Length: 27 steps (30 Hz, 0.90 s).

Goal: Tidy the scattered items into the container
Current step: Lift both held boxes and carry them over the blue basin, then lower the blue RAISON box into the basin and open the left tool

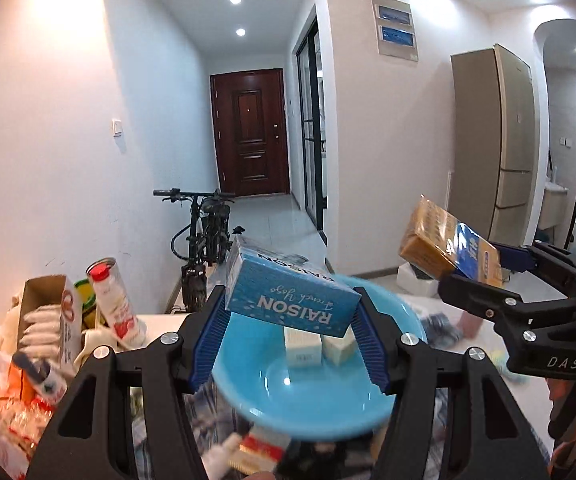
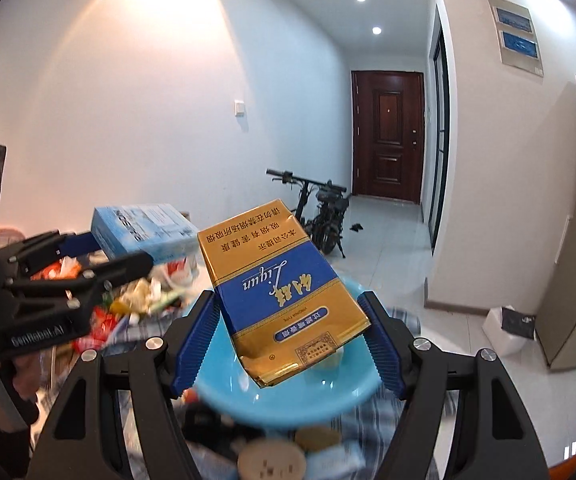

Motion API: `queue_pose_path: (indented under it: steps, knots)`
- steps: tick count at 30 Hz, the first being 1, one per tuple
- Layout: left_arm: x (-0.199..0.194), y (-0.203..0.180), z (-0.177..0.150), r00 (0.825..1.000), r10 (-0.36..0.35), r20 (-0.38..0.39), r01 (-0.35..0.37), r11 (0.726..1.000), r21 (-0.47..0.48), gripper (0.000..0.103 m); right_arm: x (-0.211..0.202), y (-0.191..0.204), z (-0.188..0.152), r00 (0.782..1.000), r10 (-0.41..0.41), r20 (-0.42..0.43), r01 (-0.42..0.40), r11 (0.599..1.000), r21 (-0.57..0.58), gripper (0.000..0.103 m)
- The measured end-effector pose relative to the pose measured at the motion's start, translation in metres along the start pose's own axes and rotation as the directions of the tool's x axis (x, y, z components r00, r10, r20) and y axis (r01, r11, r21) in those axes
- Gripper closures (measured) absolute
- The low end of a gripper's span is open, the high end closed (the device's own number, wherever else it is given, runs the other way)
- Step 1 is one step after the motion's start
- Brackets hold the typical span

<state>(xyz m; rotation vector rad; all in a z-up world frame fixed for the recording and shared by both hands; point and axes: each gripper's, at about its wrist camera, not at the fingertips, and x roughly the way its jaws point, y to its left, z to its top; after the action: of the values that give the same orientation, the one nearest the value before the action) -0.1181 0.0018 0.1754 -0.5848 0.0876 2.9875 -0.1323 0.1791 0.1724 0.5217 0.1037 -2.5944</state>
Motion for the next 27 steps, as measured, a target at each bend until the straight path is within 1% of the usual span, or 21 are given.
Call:
queue_pose_path:
  steps: [3,6,8,16,19,23,25,27]
  knots:
    - [0.017,0.006,0.008,1.000,0.003,-0.001,-0.003,1.000,-0.011,0.044,0.020,0.000,0.017,1.000,-0.005,0.010,0.005,1.000,0.006,0.030]
    - [0.034,0.011,0.007,1.000,0.007,-0.013,-0.007,1.000,-0.021,0.044,0.042,-0.001,0.024,1.000,-0.024,0.004,0.024,1.000,0.006,0.030]
    - [0.045,0.014,0.003,1.000,0.004,-0.029,-0.005,1.000,-0.029,0.044,0.055,-0.001,0.023,1.000,-0.027,-0.002,0.027,1.000,0.008,0.030]
    - [0.087,0.022,-0.022,0.993,-0.005,-0.114,-0.003,0.998,-0.064,0.044,0.110,-0.009,-0.001,0.997,-0.012,-0.078,0.016,0.999,0.048,0.030]
    - [0.097,0.020,-0.026,0.990,-0.002,-0.139,-0.008,0.998,-0.070,0.044,0.119,-0.012,-0.005,0.996,-0.016,-0.090,0.020,0.998,0.051,0.030]
    - [0.103,0.017,-0.025,0.990,0.007,-0.144,-0.016,0.998,-0.061,0.044,0.130,-0.012,-0.008,0.995,-0.011,-0.098,0.016,0.999,0.048,0.030]
    - [0.105,0.014,-0.026,0.989,0.002,-0.149,-0.010,0.998,-0.057,0.044,0.133,-0.011,-0.008,0.994,-0.030,-0.104,0.033,0.999,0.032,0.030]
    - [0.107,0.013,-0.025,0.988,0.006,-0.151,-0.014,0.999,-0.050,0.044,0.131,-0.012,-0.010,0.993,-0.031,-0.112,0.034,0.999,0.029,0.030]
